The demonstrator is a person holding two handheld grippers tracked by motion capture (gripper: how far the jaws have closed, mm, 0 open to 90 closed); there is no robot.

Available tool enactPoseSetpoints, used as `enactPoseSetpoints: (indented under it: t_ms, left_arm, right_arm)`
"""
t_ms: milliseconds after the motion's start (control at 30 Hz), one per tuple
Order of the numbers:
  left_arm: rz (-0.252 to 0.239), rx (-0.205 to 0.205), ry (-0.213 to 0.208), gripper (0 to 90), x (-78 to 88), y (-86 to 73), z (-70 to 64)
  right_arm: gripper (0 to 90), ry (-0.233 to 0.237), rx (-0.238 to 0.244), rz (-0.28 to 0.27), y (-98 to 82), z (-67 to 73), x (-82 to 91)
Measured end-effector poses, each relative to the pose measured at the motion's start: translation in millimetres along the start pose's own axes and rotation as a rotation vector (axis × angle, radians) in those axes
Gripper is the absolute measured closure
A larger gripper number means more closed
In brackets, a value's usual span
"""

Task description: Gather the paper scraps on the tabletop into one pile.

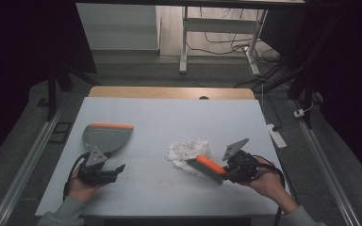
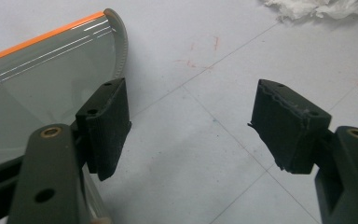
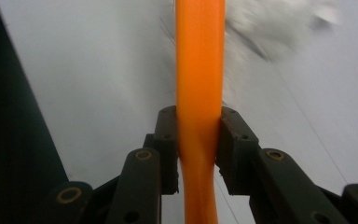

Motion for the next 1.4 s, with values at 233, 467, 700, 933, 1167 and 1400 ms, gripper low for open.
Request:
enactPoseSetpoints:
  t_ms: [233,467,700,933,1167,1400]
  left_arm:
    - [-0.001,0.004,0.002,28.7,0.9,-1.2,0.5]
    - [0.001,0.008,0.005,28.7,0.7,-2.1,1.4]
    - [0.002,0.005,0.009,28.7,1.1,-1.0,-0.4]
    - [0.0,0.008,0.008,28.7,1.3,-1.2,0.0]
    - [0.002,0.006,0.009,28.7,1.0,-0.4,-1.1]
    - [0.0,0.006,0.01,28.7,1.1,0.5,-1.9]
  right_arm:
    - [71.0,-0.04,0.067,-0.051,35.4,-4.2,-25.1]
    - [71.0,-0.036,-0.032,-0.208,29.3,-14.7,6.8]
    - [71.0,-0.116,-0.186,-0.278,4.0,-31.6,26.0]
    - [71.0,-0.183,-0.324,-0.277,-28.2,-46.4,21.6]
    - [71.0,-0.228,-0.417,-0.258,-58.2,-50.3,17.8]
    - [71.0,-0.252,-0.459,-0.274,-74.7,-49.5,19.4]
Point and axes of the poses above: each handheld gripper's, and its own axes: x roughly backward along the jaws, y roughly out of its top, z roughly to its left, the point moved 1 cm from there along -x, roughly forward along the jaws, and after that the axes turned 13 degrees about -y, right-handed, at the moved point
